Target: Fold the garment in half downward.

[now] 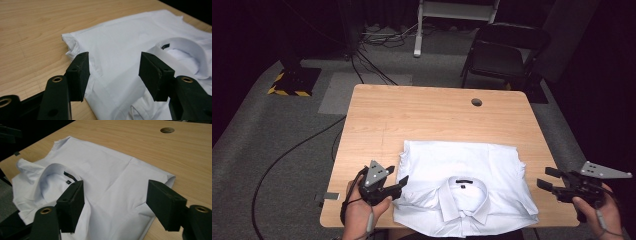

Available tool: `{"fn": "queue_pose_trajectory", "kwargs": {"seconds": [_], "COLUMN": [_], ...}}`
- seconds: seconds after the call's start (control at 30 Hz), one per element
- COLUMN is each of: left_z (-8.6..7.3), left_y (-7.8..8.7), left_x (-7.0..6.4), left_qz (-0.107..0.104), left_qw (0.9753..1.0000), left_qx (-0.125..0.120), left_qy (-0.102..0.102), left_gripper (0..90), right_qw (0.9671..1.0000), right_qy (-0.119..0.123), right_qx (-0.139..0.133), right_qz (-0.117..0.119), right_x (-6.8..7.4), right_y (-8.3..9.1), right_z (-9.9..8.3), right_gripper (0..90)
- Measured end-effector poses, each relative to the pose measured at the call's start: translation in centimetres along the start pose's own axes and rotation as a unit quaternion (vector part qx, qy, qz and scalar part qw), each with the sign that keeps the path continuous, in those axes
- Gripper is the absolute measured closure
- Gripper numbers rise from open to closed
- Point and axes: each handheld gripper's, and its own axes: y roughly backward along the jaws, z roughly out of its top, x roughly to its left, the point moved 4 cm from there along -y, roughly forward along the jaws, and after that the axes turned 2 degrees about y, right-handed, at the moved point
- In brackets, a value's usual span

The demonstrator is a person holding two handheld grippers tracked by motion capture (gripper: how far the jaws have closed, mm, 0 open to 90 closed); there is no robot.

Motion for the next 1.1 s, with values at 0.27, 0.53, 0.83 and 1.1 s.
{"fn": "queue_pose_trajectory", "kwargs": {"seconds": [0.27, 0.53, 0.83, 1.1], "left_z": [-1.5, -3.6, -4.1, -3.3], "left_y": [-4.9, -7.3, -8.2, -9.9], "left_x": [0.3, -0.3, -0.5, -1.1], "left_qz": [0.018, 0.018, 0.018, 0.010], "left_qw": [0.9970, 0.9908, 0.9868, 0.9870], "left_qx": [0.066, 0.118, 0.141, 0.137], "left_qy": [-0.036, -0.064, -0.078, -0.082], "left_gripper": [37.2, 37.1, 36.1, 36.0], "right_qw": [0.9990, 0.9924, 0.9802, 0.9789], "right_qy": [0.027, 0.062, 0.103, 0.086], "right_qx": [0.034, 0.106, 0.169, 0.182], "right_qz": [-0.015, -0.011, -0.010, -0.034], "right_x": [-0.1, 0.4, 0.2, -2.4], "right_y": [-5.5, -9.1, -10.5, -9.8], "right_z": [-2.3, -5.1, -6.4, -6.2], "right_gripper": [25.8, 23.7, 21.4, 21.1]}}
